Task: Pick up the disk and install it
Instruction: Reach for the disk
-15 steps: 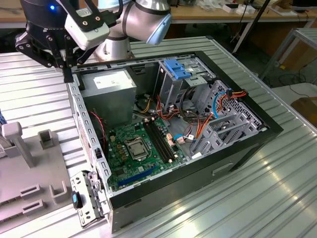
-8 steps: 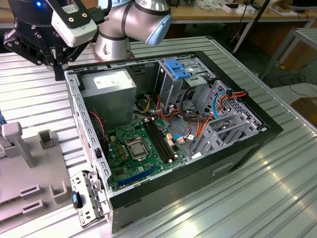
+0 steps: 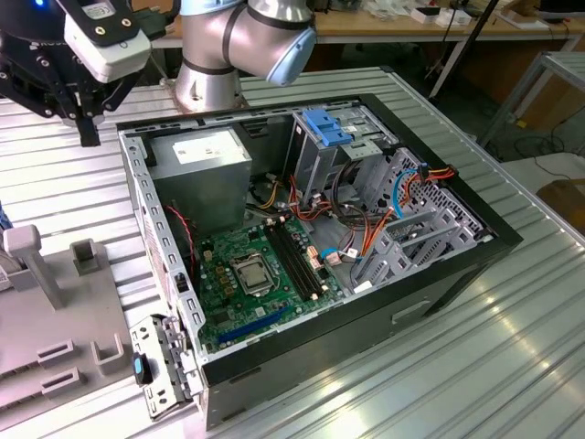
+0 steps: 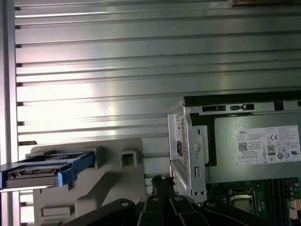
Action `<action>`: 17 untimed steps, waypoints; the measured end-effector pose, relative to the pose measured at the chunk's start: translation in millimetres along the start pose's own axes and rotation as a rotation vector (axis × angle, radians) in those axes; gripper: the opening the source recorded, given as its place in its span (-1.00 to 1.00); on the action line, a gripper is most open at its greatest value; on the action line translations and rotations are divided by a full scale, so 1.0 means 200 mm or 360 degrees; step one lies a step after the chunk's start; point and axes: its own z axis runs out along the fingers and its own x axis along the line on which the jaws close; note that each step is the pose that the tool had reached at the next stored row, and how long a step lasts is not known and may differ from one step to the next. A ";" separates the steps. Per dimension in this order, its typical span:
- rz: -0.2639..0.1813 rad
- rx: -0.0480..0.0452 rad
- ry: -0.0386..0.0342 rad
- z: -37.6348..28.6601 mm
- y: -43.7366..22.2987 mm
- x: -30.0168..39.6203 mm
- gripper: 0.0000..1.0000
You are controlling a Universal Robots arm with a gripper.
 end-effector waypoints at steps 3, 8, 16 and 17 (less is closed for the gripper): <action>-0.0012 0.0000 0.0001 0.000 0.009 0.027 -0.79; -0.0012 -0.0001 0.0001 -0.002 0.007 0.109 -0.79; -0.0012 -0.0001 0.0000 -0.006 0.004 0.261 -0.79; -0.0012 -0.0001 0.0001 -0.007 0.004 0.278 -0.79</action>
